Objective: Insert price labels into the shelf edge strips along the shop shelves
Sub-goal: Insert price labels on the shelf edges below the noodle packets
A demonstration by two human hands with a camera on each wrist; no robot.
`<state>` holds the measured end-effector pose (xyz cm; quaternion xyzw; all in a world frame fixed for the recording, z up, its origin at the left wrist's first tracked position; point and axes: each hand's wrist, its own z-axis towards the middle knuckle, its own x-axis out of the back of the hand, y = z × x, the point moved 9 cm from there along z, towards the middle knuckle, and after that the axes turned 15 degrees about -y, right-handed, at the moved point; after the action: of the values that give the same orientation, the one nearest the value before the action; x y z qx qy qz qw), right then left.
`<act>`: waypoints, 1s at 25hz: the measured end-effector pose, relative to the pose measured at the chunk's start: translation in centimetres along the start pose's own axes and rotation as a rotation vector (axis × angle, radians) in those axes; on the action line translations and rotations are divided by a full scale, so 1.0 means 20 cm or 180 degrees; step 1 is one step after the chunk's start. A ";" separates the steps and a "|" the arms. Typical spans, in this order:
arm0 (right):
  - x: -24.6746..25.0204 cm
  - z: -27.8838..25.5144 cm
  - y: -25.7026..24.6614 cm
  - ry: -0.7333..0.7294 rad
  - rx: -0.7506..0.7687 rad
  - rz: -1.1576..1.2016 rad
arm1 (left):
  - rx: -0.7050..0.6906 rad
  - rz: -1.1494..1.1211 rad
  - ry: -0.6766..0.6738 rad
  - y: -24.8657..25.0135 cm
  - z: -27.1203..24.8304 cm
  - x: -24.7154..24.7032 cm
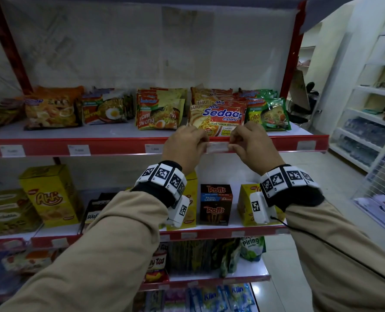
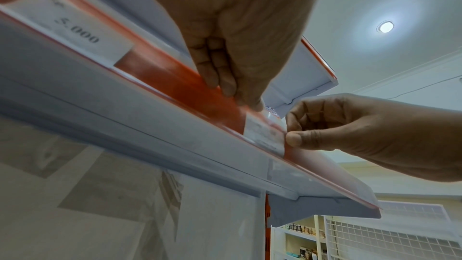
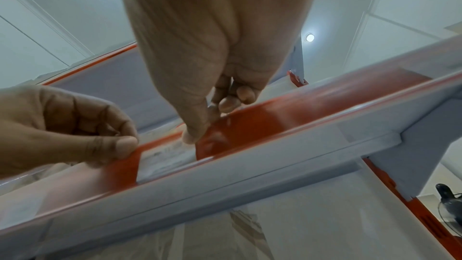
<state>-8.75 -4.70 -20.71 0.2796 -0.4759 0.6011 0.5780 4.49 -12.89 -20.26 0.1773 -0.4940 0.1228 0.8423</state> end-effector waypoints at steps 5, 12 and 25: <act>0.05 -0.02 0.05 0.0145 -0.0028 -0.0192 | 0.0045 0.0354 -0.0107 0.02 0.03 0.01; 0.18 -0.13 0.30 0.0109 -0.0351 -0.0503 | 0.0055 0.0773 -0.0183 0.22 0.14 -0.03; 0.36 -0.29 0.76 -0.0027 -0.0405 -0.0382 | -0.0215 0.0904 -0.0505 0.84 0.38 -0.45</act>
<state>-23.46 5.45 -20.38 0.2728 -0.4979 0.5327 0.6276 -12.27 -1.04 -21.73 0.0864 -0.5829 0.2096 0.7803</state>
